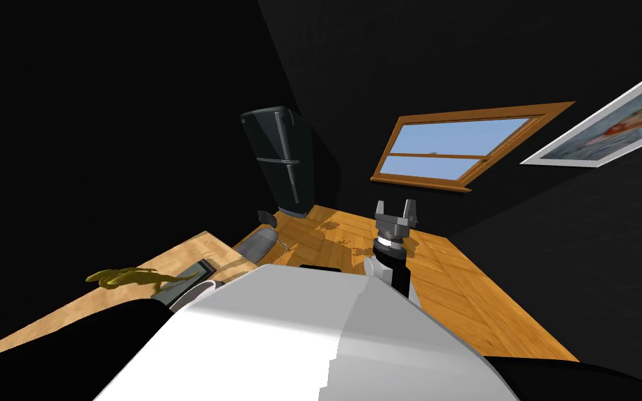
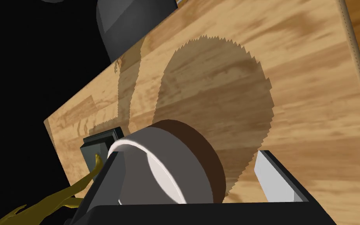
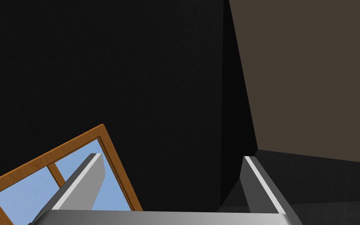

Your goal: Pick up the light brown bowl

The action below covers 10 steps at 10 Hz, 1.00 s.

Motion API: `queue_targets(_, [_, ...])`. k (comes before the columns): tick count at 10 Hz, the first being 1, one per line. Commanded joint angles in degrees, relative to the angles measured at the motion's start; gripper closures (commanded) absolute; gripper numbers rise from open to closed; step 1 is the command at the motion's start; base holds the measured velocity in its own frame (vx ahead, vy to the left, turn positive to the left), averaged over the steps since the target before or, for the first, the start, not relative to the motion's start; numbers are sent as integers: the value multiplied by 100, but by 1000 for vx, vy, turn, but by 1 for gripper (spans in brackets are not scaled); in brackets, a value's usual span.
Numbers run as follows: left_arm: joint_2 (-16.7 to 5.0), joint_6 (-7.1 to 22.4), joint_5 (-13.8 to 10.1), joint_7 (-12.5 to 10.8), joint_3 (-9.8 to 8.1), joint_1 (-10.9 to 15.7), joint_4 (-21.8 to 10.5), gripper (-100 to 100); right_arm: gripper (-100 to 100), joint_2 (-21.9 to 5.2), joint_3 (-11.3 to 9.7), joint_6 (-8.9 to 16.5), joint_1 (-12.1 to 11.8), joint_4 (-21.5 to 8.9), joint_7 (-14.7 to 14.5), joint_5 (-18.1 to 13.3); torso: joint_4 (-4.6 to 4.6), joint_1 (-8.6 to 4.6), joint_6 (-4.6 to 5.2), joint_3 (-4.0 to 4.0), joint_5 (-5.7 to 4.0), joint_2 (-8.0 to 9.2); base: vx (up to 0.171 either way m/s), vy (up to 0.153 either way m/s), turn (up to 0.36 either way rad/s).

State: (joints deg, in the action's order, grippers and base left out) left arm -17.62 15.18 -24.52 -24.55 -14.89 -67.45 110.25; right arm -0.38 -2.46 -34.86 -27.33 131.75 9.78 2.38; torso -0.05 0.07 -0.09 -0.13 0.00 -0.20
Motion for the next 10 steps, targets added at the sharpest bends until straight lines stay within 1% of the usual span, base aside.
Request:
queue_targets(1, [-105,188,-146,-101,-56,-186,-104,-100,0,0,0,0,0,0,0,0,0,0,0,0,0,0,58,34,-76])
queue_targets(2, [-105,188,-146,-101,-56,-186,-104,-100,0,0,0,0,1,0,0,0,3,-1,3,5,0,7,42,25,-50])
queue_targets(4, [-198,567,-329,-229,-144,-484,-152,-100,0,0,0,0,1,0,0,0,4,-5,2,9,-1,14,69,41,-85])
queue_targets(5, [-198,567,-329,-229,-144,-484,-152,-100,0,0,0,0,0,0,0,0,2,2,2,4,1,4,70,39,-60])
queue_targets(7, [-280,908,-488,-336,-219,-745,-186,-100,0,0,0,0,0,0,0,0,3,0,2,6,0,9,66,54,-63])
queue_targets(8, [-280,908,-488,-336,-219,-745,-186,-100,0,0,0,0,0,0,0,0,3,4,2,4,2,5,61,38,-33])
queue_targets(10, [-347,1199,-619,-421,-281,-960,-206,-100,0,0,0,0,0,0,0,0,3,-4,1,6,-1,10,56,46,-41])
